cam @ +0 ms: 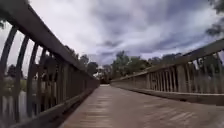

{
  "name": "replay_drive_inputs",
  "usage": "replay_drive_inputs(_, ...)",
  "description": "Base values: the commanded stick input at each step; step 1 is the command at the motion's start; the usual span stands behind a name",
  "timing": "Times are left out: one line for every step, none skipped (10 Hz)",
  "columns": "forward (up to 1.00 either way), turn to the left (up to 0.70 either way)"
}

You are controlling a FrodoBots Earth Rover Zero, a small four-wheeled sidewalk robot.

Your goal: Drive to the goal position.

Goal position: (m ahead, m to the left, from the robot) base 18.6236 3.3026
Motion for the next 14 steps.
replay_drive_inputs(0.85, 0.00)
replay_drive_inputs(0.85, 0.00)
replay_drive_inputs(0.85, 0.00)
replay_drive_inputs(0.85, 0.00)
replay_drive_inputs(0.85, 0.00)
replay_drive_inputs(0.85, 0.00)
replay_drive_inputs(0.85, 0.00)
replay_drive_inputs(0.85, 0.00)
replay_drive_inputs(0.85, 0.00)
replay_drive_inputs(0.85, 0.00)
replay_drive_inputs(0.85, 0.00)
replay_drive_inputs(0.85, 0.00)
replay_drive_inputs(0.85, 0.00)
replay_drive_inputs(0.85, 0.00)
